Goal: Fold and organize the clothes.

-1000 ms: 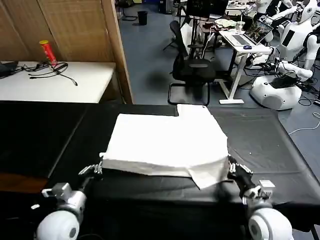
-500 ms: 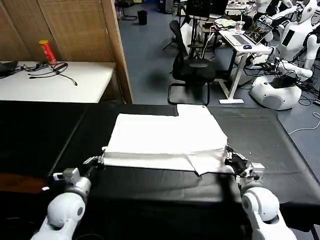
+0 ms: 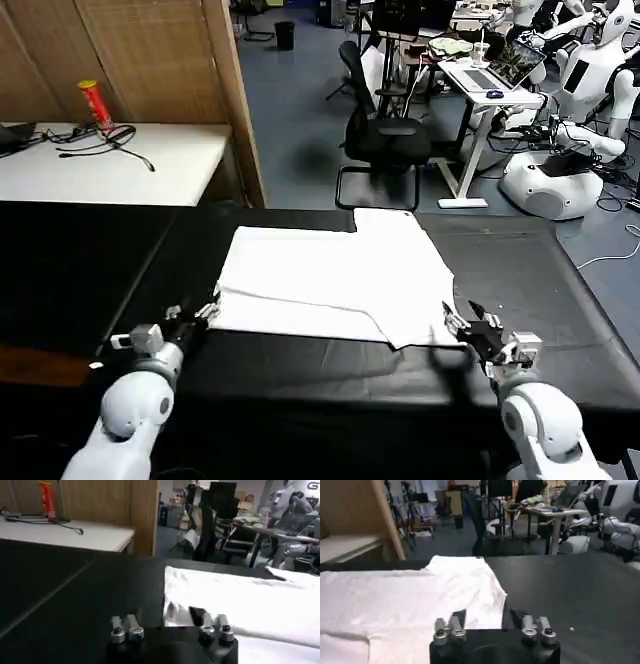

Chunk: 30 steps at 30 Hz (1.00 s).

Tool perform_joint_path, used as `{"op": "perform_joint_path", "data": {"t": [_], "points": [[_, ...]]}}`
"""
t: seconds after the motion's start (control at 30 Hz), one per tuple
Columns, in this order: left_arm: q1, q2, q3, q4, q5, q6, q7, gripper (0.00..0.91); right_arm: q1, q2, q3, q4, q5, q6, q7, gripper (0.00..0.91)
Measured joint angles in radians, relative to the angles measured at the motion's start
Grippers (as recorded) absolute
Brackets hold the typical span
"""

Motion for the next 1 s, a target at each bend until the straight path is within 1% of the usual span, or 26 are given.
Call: {"op": "perform_joint_path", "data": {"t": [0.03, 0.1, 0.13, 0.17, 0.2, 0.23, 0.27, 0.3, 0.33, 0.37, 0.4, 0.43, 0.47, 0.5, 0.53, 0.57, 0.67, 0.73, 0.87, 1.0], "points": [[0.010, 0.003, -0.004, -0.007, -0.003, 0.001, 0.000, 0.878, -0.004, 0.002, -0.002, -0.002, -0.001, 0.002, 0.000, 0.868], [0.034, 0.008, -0.010, -0.027, -0.023, 0.009, 0.001, 0.878, -0.005, 0.008, -0.007, -0.010, -0.002, 0.007, -0.001, 0.761], [0.046, 0.009, -0.013, -0.034, -0.033, 0.011, 0.001, 0.878, -0.004, 0.011, -0.010, -0.014, -0.002, 0.009, -0.001, 0.741], [0.059, 0.009, -0.015, -0.043, -0.044, 0.015, 0.002, 0.878, -0.003, 0.014, -0.012, -0.019, -0.005, 0.011, -0.001, 0.575], [0.071, 0.008, -0.016, -0.049, -0.049, 0.017, 0.003, 0.878, 0.000, 0.016, -0.015, -0.023, -0.009, 0.013, -0.001, 0.536], [0.081, 0.007, -0.016, -0.051, -0.051, 0.018, 0.005, 0.878, 0.002, 0.017, -0.017, -0.028, -0.011, 0.016, -0.002, 0.439], [0.092, 0.006, -0.018, -0.051, -0.052, 0.019, 0.005, 0.878, 0.004, 0.018, -0.019, -0.032, -0.015, 0.020, -0.004, 0.400], [0.100, 0.005, -0.018, -0.051, -0.053, 0.019, 0.006, 0.839, 0.008, 0.020, -0.022, -0.036, -0.018, 0.022, -0.007, 0.351], [0.105, 0.004, -0.019, -0.051, -0.055, 0.019, 0.006, 0.692, 0.011, 0.021, -0.024, -0.040, -0.021, 0.023, -0.008, 0.273], [0.109, 0.004, -0.022, -0.049, -0.062, 0.019, 0.007, 0.497, 0.014, 0.023, -0.026, -0.045, -0.023, 0.024, -0.009, 0.224], [0.112, 0.005, -0.024, -0.046, -0.067, 0.020, 0.007, 0.410, 0.017, 0.024, -0.030, -0.049, -0.027, 0.024, -0.010, 0.195], [0.113, 0.005, -0.026, -0.044, -0.073, 0.020, 0.008, 0.195, 0.020, 0.026, -0.032, -0.052, -0.030, 0.025, -0.010, 0.146], [0.114, 0.006, -0.029, -0.041, -0.079, 0.020, 0.009, 0.156, 0.020, 0.027, -0.034, -0.053, -0.032, 0.024, -0.010, 0.107], [0.113, 0.007, -0.030, -0.037, -0.082, 0.020, 0.011, 0.146, 0.020, 0.027, -0.036, -0.053, -0.033, 0.025, -0.010, 0.098], [0.112, 0.007, -0.031, -0.033, -0.082, 0.020, 0.012, 0.088, 0.017, 0.027, -0.036, -0.051, -0.033, 0.024, -0.010, 0.068], [0.110, 0.008, -0.031, -0.029, -0.084, 0.019, 0.014, 0.000, 0.015, 0.027, -0.036, -0.050, -0.033, 0.023, -0.010, 0.059], [0.109, 0.008, -0.032, -0.023, -0.089, 0.019, 0.022, 0.000, 0.002, 0.019, -0.031, -0.035, -0.032, 0.010, 0.004, 0.020], [0.115, 0.010, -0.032, -0.028, -0.101, 0.022, 0.026, 0.000, -0.011, 0.013, -0.027, -0.020, -0.031, -0.009, 0.019, 0.010], [0.135, 0.019, -0.030, -0.053, -0.112, 0.039, 0.023, 0.000, -0.042, 0.002, -0.019, 0.019, -0.027, -0.058, 0.060, 0.010], [0.162, 0.033, -0.027, -0.096, -0.112, 0.062, -0.004, 0.000, -0.085, -0.001, -0.009, 0.074, -0.025, -0.115, 0.092, 0.010]]}}
